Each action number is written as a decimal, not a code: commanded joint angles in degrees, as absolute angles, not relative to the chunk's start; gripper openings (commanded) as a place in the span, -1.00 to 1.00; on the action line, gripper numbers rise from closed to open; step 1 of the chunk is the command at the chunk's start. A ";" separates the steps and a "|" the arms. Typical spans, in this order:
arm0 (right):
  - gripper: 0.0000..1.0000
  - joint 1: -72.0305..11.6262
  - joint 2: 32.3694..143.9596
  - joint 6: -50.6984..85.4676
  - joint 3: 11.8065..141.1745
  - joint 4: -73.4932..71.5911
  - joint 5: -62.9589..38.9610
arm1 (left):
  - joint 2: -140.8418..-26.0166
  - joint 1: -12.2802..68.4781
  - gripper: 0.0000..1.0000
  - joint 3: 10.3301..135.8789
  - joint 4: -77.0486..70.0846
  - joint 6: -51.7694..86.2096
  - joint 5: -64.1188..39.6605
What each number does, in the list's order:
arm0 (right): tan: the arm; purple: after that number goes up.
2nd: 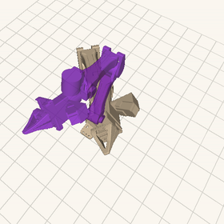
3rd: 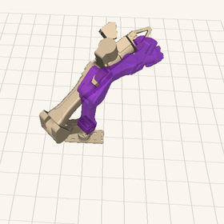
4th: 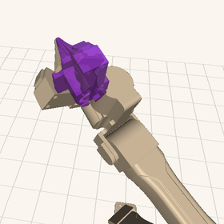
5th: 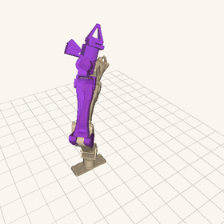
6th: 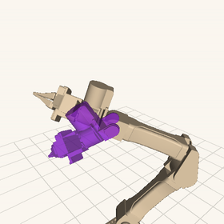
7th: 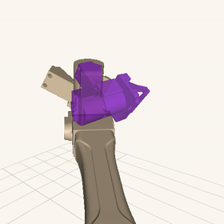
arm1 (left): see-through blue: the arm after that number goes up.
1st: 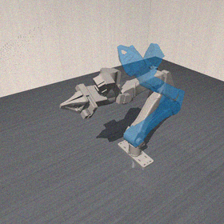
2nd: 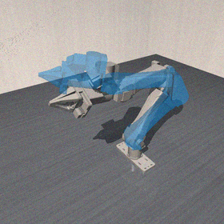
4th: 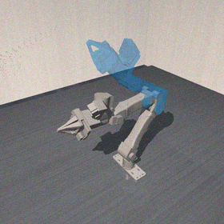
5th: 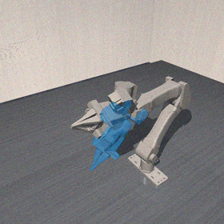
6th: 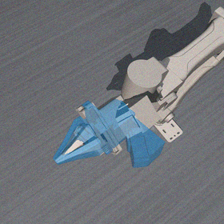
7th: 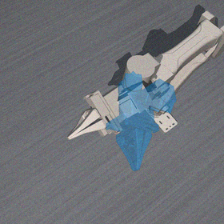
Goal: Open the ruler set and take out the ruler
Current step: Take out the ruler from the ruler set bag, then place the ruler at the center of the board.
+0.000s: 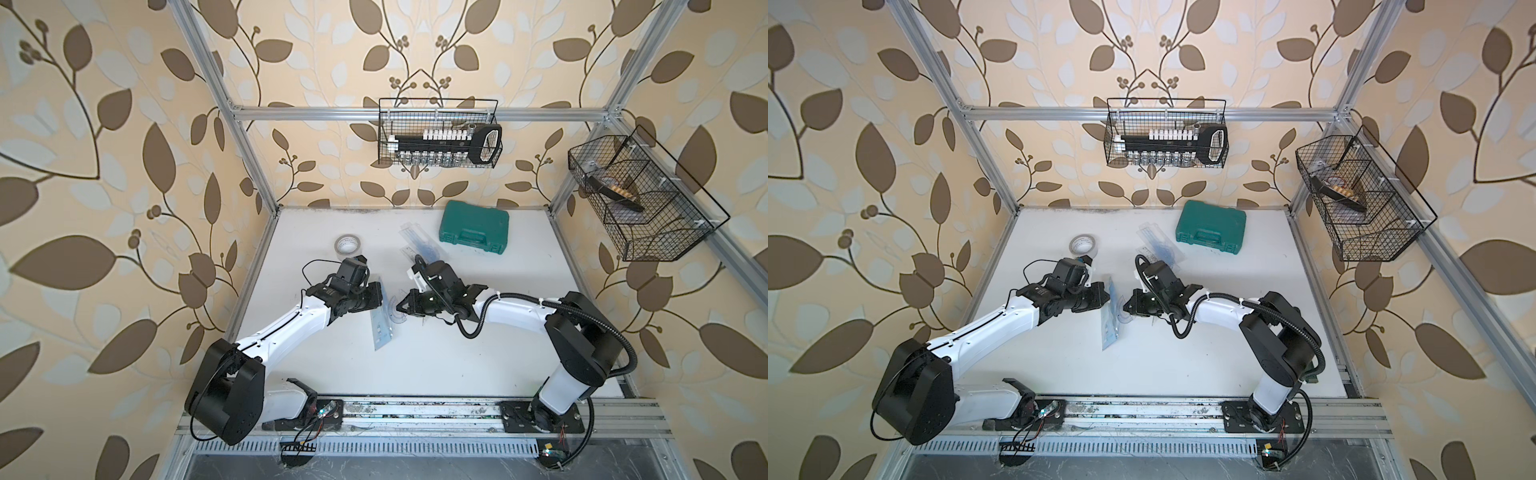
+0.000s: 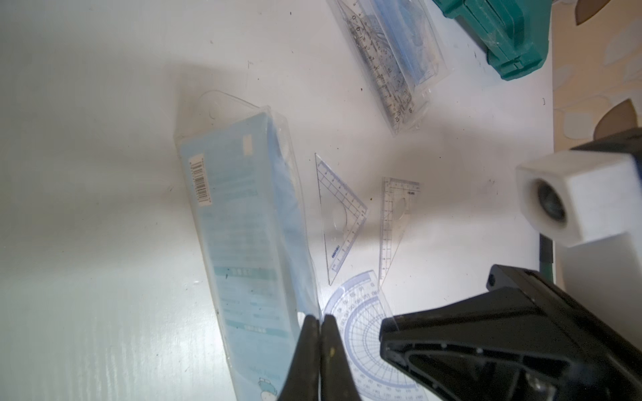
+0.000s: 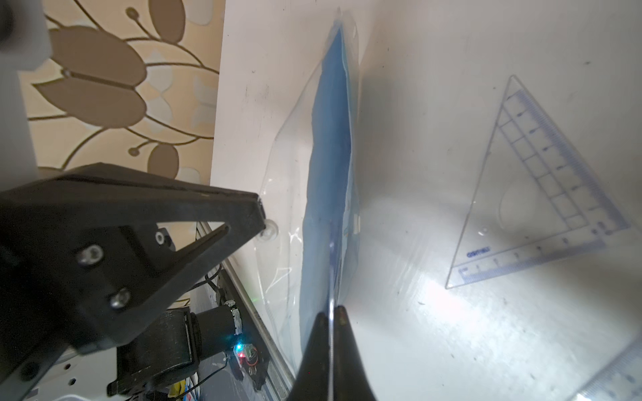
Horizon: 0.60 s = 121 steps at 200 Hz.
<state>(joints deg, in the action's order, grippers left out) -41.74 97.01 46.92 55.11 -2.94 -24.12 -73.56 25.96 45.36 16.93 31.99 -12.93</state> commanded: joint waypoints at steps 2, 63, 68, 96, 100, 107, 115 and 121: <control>-1.00 -40.69 95.43 45.29 54.84 -1.03 -22.84 | -73.48 26.46 -1.00 47.54 17.17 31.59 -11.58; -1.00 -35.27 97.14 43.33 57.97 -0.73 -24.57 | -67.52 26.24 -1.00 51.98 27.89 27.13 -3.41; -1.00 -35.08 97.83 43.33 58.17 -1.36 -24.98 | -66.72 26.13 -1.00 52.55 29.10 26.72 -2.70; -1.00 -35.22 103.06 45.06 59.34 -8.93 -27.20 | -62.36 25.93 -1.00 54.78 34.05 24.73 1.29; -1.00 -35.27 103.85 45.50 59.40 -10.37 -27.36 | -61.87 25.93 -1.00 55.01 34.65 24.49 1.72; -1.00 -35.58 105.42 46.14 59.78 -12.41 -27.53 | -60.98 25.93 -1.00 55.44 35.59 24.19 2.46; -1.00 -36.00 107.06 46.76 60.15 -14.68 -27.49 | -60.16 25.93 -1.00 55.92 36.60 23.87 3.17; -1.00 -36.42 108.23 47.28 60.44 -16.45 -27.42 | -59.66 25.93 -1.00 56.20 37.26 23.70 3.74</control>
<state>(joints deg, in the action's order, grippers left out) -35.27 103.83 45.41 58.63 -8.54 -25.98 -62.37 25.91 53.63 31.99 26.65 -1.02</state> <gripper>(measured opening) 0.048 0.048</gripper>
